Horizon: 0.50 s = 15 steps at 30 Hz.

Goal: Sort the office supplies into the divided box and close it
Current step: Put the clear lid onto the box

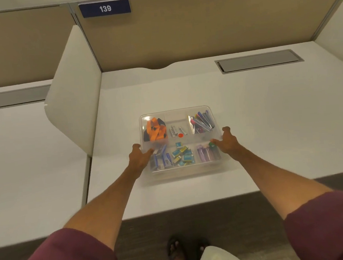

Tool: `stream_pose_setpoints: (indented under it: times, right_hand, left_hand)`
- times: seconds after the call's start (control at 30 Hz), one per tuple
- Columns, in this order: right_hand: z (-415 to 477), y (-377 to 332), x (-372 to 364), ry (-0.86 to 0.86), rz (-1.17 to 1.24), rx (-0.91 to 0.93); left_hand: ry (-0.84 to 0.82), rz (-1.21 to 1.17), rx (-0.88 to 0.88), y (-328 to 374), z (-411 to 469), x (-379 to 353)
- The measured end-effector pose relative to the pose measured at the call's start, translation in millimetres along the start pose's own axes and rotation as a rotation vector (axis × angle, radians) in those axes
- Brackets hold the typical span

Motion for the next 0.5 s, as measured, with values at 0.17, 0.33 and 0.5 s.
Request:
stream_pose_setpoints:
  times: [0.17,0.33,0.5]
  right_hand:
    - [-4.3,29.1,-7.5,-0.027,0.261,-0.104]
    - [-9.8,44.2,-10.4,-0.015,0.377,-0.110]
    - [-18.4,54.9,-19.4,-0.080,0.510,-0.087]
  left_hand:
    - [0.023,-0.162,0.099,-23.1,-14.1,1.3]
    - [0.059,-0.365,0.136,-34.2,-28.4,-4.8]
    - [0.092,-0.477,0.107,-39.4,-43.4,-13.2]
Point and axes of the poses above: each hand's wrist, its own z-axis towards the middle knuckle, its own x-axis out of the back of the hand, y = z × x, the point moved 7 cm from there along z, towards the middle knuckle, and after that the axes turned 9 degrees about -x, right-handed, at the moved point
